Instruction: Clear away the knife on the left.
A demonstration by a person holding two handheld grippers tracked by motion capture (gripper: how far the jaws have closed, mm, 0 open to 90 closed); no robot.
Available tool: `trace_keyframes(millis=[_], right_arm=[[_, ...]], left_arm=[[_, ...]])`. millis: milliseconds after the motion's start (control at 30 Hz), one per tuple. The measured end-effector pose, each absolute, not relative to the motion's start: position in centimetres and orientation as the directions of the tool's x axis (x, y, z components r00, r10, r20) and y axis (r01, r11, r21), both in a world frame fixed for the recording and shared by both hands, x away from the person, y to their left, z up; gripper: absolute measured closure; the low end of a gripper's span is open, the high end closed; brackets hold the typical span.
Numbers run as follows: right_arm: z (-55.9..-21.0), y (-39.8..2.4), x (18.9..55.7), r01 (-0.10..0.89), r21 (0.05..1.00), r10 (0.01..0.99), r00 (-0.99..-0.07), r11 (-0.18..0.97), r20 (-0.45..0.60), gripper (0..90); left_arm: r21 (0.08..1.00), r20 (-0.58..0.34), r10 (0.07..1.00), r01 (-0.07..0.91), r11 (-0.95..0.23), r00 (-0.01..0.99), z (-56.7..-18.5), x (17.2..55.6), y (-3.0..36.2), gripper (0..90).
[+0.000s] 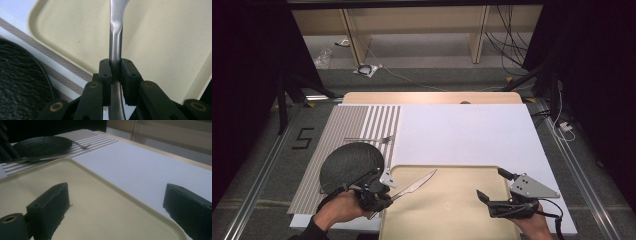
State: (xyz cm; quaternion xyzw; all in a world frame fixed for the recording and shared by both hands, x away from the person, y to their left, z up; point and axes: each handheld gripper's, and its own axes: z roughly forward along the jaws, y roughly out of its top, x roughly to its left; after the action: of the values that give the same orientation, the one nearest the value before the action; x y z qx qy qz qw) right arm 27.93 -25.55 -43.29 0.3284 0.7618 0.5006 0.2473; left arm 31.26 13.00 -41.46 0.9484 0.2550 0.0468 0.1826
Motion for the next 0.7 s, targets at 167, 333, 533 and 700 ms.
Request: trace_keyframes(millis=[167, 333, 533, 700], right_arm=[[-43.3, -25.5, 27.9, 0.252, 0.924, 0.746, -0.664, 0.287, -0.051, 7.7], [-43.3, -25.5, 27.9, 0.252, 0.925, 0.747, -0.663, 0.285, -0.049, 7.7], [-43.3, -25.6, 27.9, 0.249, 0.926, 0.747, -0.663, 0.284, -0.052, 7.7], [-43.2, -25.5, 27.9, 0.25, 0.926, 0.747, -0.663, 0.284, -0.05, 7.7]], left_arm=[[0.366, -0.016, 0.492, 0.463, -0.808, 0.871, -41.6, 31.2, 12.2, 78.9], [0.358, -0.03, 0.466, 0.444, -0.821, 0.884, -42.0, 30.9, 10.7, 78.9], [0.336, -0.042, 0.449, 0.436, -0.835, 0.893, -42.5, 30.7, 9.8, 78.9], [0.323, -0.07, 0.444, 0.441, -0.837, 0.893, -42.9, 30.3, 9.0, 78.9]])
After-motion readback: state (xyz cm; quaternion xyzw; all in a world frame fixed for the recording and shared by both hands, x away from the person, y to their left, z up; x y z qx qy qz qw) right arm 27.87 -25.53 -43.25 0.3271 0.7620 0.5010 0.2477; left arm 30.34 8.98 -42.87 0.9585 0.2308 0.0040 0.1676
